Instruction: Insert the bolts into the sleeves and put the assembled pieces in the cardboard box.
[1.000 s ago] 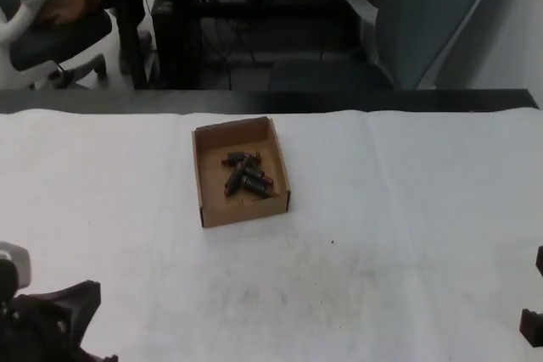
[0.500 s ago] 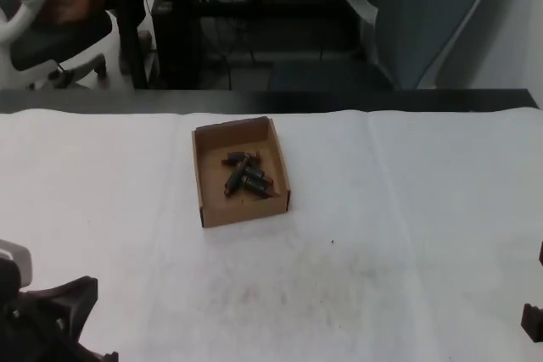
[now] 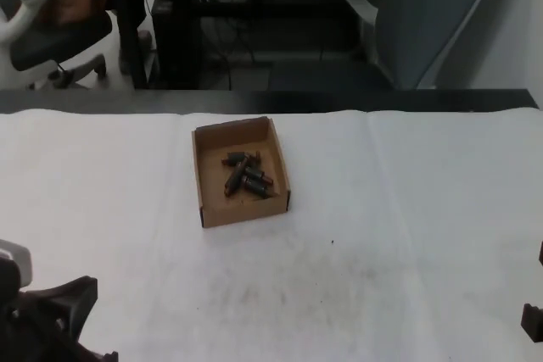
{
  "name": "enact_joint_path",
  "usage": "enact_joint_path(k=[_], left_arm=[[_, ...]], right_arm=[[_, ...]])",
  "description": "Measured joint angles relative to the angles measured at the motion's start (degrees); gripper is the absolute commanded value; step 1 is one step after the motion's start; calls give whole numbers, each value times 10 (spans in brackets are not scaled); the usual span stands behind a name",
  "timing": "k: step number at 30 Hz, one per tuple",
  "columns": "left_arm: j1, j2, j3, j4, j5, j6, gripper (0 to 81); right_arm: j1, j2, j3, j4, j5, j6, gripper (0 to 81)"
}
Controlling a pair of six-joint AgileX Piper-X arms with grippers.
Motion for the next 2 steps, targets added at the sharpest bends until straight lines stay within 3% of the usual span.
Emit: enact_joint_path(k=[2], left_arm=[[0, 0, 0, 0, -2, 0, 18]], right_arm=[[0, 0, 0, 0, 0, 0, 4]])
